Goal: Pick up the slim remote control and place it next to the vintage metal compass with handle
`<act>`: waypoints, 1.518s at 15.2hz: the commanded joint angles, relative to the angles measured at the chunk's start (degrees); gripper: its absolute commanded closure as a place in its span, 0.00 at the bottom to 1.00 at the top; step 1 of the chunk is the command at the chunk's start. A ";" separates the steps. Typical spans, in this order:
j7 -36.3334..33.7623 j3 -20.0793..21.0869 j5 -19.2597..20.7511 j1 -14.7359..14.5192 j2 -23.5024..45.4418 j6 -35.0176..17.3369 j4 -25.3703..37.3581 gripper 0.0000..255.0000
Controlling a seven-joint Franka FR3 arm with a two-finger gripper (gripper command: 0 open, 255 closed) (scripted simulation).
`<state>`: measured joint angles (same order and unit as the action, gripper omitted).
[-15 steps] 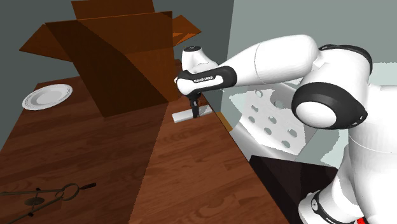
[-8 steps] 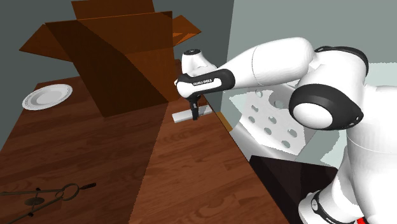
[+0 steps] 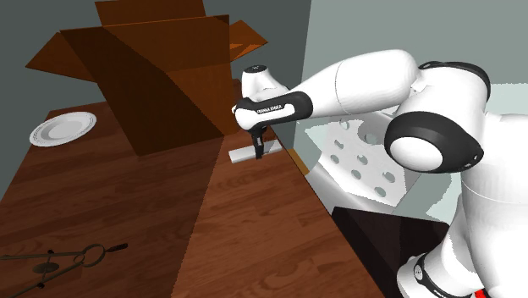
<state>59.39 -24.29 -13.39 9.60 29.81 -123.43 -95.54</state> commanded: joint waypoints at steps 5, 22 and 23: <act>-0.15 -0.10 0.17 -0.08 -0.30 0.58 0.22 1.00; -1.71 -1.50 2.72 -0.59 -5.03 11.37 6.68 1.00; -1.78 -1.55 2.83 -0.59 -5.21 12.06 7.21 1.00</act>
<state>57.65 -25.78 -10.66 8.97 24.74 -112.13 -88.97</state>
